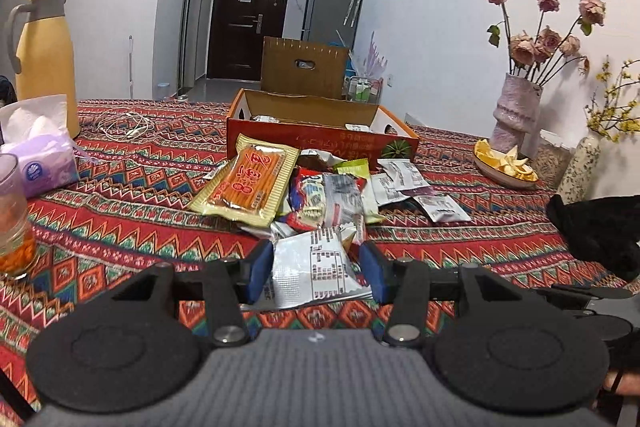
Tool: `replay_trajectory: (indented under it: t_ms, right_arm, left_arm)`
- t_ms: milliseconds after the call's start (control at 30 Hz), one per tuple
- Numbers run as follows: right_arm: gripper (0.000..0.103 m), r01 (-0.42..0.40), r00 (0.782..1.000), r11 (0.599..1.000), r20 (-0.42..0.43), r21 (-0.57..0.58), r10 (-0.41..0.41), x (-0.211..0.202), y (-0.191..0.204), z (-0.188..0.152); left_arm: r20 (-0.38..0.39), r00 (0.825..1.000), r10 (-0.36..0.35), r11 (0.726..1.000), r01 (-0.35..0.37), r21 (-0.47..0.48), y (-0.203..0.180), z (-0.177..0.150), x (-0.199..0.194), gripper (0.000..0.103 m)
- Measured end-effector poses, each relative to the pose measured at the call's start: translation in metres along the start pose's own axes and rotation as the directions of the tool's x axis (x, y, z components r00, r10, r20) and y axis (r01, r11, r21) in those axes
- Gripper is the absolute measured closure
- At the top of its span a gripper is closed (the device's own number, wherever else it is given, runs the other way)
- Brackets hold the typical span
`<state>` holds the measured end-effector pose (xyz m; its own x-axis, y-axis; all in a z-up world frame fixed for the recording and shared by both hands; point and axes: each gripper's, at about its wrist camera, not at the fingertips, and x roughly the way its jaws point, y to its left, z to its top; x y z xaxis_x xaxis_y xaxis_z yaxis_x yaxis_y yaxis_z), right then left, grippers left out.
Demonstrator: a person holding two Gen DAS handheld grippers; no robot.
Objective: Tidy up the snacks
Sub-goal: 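Grasp a white sachet with the left tool while the right tool grasps a yellow chip bag, then lower both held snacks into the orange box and open both tools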
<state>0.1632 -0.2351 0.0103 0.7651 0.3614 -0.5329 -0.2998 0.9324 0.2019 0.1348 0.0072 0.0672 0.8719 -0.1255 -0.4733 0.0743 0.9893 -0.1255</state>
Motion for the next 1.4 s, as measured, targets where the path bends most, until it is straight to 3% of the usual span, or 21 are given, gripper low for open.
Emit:
replay_trajectory:
  t_ms: [367,667,1067,1200,1400]
  right_arm:
    - [0.064,0.027,0.999,0.999,0.041,-0.024,-0.026,-0.03,0.008,-0.003]
    - [0.064,0.014,0.996,0.999,0.09,-0.051,-0.009,-0.01,-0.006,0.049]
    - [0.064,-0.033,0.987,0.993,0.152,-0.111,0.05,0.078,-0.044,0.198]
    - [0.064,-0.029,0.988,0.993,0.147,-0.115,0.046,0.128,-0.057,0.249]
    - [0.064,-0.042,0.997,0.997,0.057,-0.061,0.045,0.229,-0.079,0.307]
  left_arm:
    - [0.041,0.999,-0.03,0.999,0.031,-0.014,0.004,0.002,-0.024,0.054]
    - [0.098,0.994,-0.041,0.999,0.039,0.021,0.009,0.063,0.016,0.054]
    - [0.112,0.993,-0.032,0.999,0.032,0.003,0.025,0.194,0.161,0.054]
    - [0.095,0.995,-0.027,1.0,0.026,0.012,0.029,0.232,0.222,0.054]
    - [0.031,0.999,-0.02,1.0,0.02,0.0,0.041,0.265,0.31,0.054]
